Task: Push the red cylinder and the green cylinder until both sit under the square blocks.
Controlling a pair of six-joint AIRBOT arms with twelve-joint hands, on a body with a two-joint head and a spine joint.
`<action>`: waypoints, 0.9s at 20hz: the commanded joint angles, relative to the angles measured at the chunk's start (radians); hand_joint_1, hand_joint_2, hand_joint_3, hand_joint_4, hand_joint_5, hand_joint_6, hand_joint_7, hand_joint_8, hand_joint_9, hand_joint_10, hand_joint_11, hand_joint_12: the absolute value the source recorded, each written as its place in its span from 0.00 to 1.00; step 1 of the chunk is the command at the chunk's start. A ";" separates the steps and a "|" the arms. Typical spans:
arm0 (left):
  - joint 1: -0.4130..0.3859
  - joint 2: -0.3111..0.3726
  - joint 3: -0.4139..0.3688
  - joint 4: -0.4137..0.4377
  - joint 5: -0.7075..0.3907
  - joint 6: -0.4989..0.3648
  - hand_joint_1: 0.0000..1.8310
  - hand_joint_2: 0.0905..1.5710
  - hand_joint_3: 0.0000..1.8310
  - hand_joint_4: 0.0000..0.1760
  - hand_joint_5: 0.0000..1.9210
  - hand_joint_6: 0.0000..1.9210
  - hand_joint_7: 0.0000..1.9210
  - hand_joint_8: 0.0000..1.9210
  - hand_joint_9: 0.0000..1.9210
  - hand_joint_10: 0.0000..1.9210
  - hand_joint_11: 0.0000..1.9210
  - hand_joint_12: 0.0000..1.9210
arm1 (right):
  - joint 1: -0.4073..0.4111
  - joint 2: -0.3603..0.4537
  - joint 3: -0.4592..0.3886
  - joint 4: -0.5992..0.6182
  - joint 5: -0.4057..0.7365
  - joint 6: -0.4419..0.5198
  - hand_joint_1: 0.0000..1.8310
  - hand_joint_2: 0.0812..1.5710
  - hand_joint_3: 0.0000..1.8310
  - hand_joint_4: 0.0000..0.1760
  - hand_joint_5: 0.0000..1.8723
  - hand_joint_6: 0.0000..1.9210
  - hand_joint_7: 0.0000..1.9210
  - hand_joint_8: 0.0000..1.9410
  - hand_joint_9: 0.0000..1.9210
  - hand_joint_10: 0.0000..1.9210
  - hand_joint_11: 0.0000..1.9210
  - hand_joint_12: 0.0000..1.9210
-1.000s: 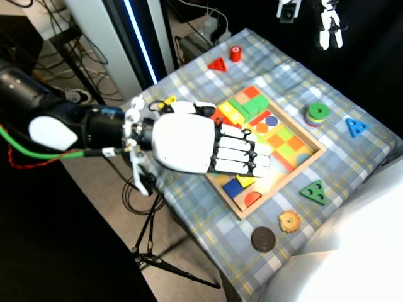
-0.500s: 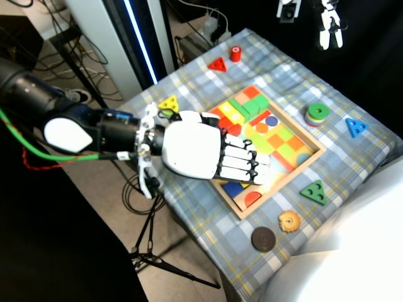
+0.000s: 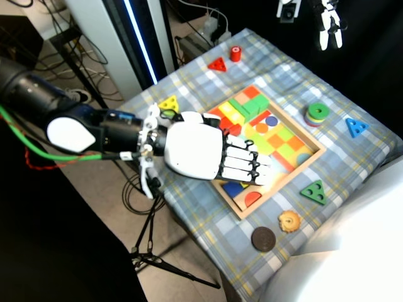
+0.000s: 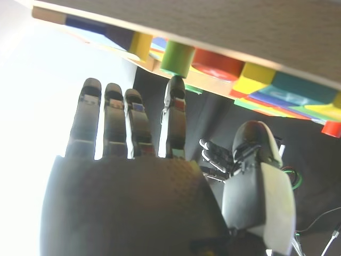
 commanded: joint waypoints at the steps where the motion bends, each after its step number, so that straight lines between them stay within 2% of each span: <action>1: -0.006 0.004 -0.001 0.007 -0.119 -0.010 0.00 0.86 0.00 0.86 0.08 0.00 0.17 0.00 0.17 0.00 0.00 0.09 | 0.012 0.005 -0.005 0.010 0.061 0.000 0.00 0.64 0.00 1.00 0.22 0.00 0.00 0.00 0.00 0.00 0.00 0.00; 4: -0.006 0.003 -0.001 0.007 -0.119 -0.010 0.00 0.86 0.00 0.90 0.08 0.00 0.16 0.00 0.17 0.00 0.00 0.09 | 0.012 0.025 -0.025 0.004 0.061 0.000 0.00 0.63 0.00 1.00 0.22 0.00 0.00 0.00 0.00 0.00 0.00 0.00; 8: -0.006 0.002 0.000 0.007 -0.118 -0.010 0.00 0.86 0.00 0.88 0.09 0.00 0.17 0.00 0.17 0.00 0.00 0.09 | 0.007 0.053 -0.045 -0.005 0.061 0.000 0.00 0.62 0.00 1.00 0.22 0.00 0.00 0.00 0.00 0.00 0.00 0.00; 13: -0.006 0.002 0.000 0.007 -0.118 -0.010 0.00 0.85 0.00 0.94 0.08 0.00 0.18 0.00 0.18 0.00 0.00 0.08 | -0.005 0.091 -0.076 -0.011 0.061 0.000 0.00 0.61 0.00 1.00 0.22 0.00 0.00 0.00 0.00 0.00 0.00 0.00; 15: -0.006 0.002 0.001 0.007 -0.117 -0.010 0.00 0.85 0.00 0.94 0.08 0.00 0.18 0.00 0.18 0.00 0.00 0.08 | -0.011 0.102 -0.086 -0.011 0.062 0.000 0.00 0.61 0.00 1.00 0.22 0.00 0.00 0.00 0.00 0.00 0.00 0.00; 16: -0.006 0.001 0.001 0.007 -0.116 -0.010 0.00 0.85 0.00 0.89 0.08 0.00 0.17 0.00 0.17 0.00 0.00 0.08 | -0.015 0.109 -0.093 -0.011 0.062 0.000 0.00 0.61 0.00 1.00 0.23 0.00 0.00 0.00 0.00 0.00 0.00 0.00; 18: -0.006 0.001 0.001 0.007 -0.116 -0.010 0.00 0.85 0.00 0.87 0.08 0.00 0.17 0.00 0.17 0.00 0.00 0.08 | -0.022 0.119 -0.103 -0.011 0.064 0.001 0.00 0.62 0.00 1.00 0.23 0.00 0.00 0.00 0.00 0.00 0.00 0.00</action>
